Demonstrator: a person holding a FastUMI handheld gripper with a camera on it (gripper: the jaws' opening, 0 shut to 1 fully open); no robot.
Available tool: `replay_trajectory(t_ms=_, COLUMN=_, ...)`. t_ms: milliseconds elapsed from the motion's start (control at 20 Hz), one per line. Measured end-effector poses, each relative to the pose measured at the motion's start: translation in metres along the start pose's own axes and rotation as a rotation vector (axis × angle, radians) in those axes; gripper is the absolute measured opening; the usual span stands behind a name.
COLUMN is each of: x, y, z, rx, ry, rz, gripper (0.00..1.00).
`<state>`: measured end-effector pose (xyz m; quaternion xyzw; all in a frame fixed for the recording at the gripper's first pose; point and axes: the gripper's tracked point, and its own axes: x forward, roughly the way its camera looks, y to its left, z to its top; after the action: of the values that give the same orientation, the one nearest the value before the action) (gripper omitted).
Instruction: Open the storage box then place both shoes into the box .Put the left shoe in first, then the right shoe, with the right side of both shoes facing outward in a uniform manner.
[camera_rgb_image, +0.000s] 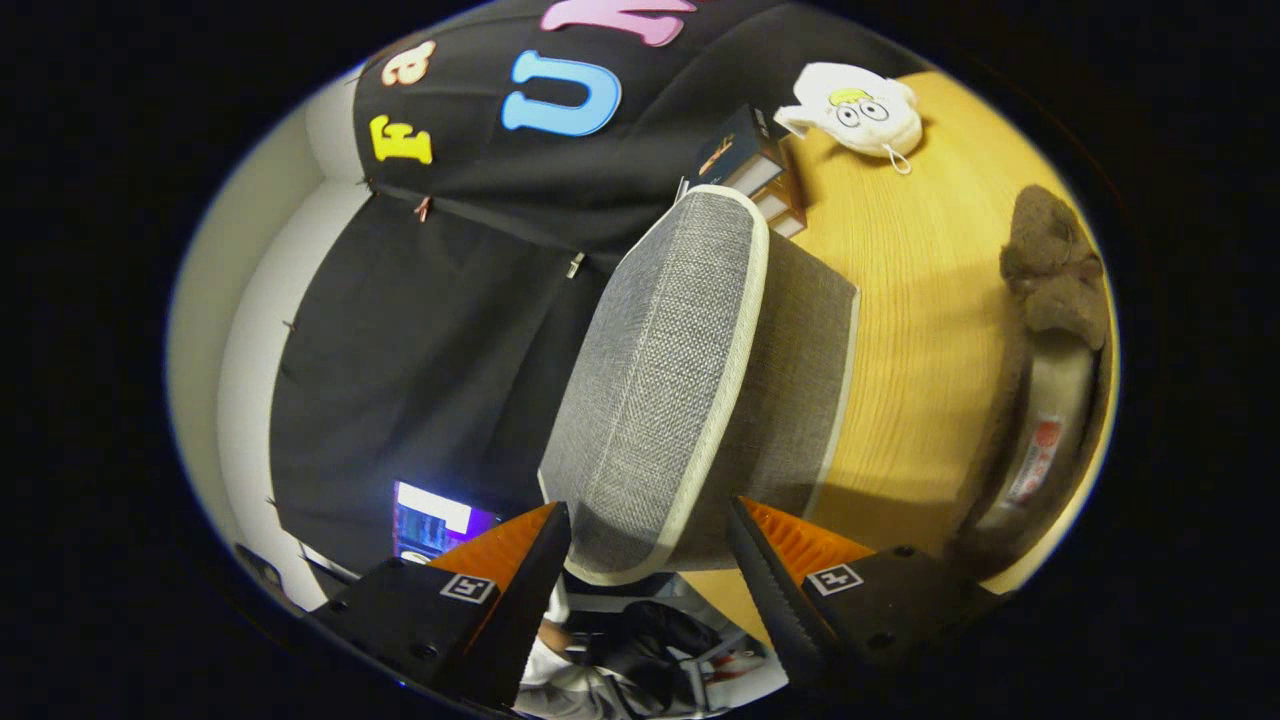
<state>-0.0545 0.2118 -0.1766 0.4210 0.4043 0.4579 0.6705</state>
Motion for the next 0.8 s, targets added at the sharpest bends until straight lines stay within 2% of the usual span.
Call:
replay_trajectory(t_ms=150, x=0.01, y=-0.001, z=0.012, rx=0.19, ry=-0.029, rz=0.062, gripper=0.95)
replay_trajectory(t_ms=200, x=0.013, y=-0.003, z=0.014, rx=0.242, ry=-0.033, rz=0.069, gripper=0.84)
replay_trajectory(t_ms=300, x=0.015, y=-0.002, z=0.014, rx=0.322, ry=-0.017, rz=0.105, gripper=0.71)
replay_trajectory(t_ms=350, x=0.015, y=-0.001, z=0.015, rx=0.335, ry=-0.018, rz=0.115, gripper=0.71)
replay_trajectory(t_ms=450, x=0.013, y=-0.001, z=0.015, rx=0.337, ry=-0.016, rz=0.129, gripper=0.6)
replay_trajectory(t_ms=600, x=0.01, y=0.003, z=0.017, rx=0.365, ry=-0.008, rz=0.141, gripper=0.37)
replay_trajectory(t_ms=650, x=0.008, y=0.001, z=0.018, rx=0.378, ry=0.0, rz=0.137, gripper=0.35)
replay_trajectory(t_ms=750, x=0.008, y=0.007, z=0.02, rx=0.396, ry=-0.003, rz=0.147, gripper=0.23)
replay_trajectory(t_ms=800, x=0.009, y=0.008, z=0.021, rx=0.397, ry=-0.004, rz=0.157, gripper=0.13)
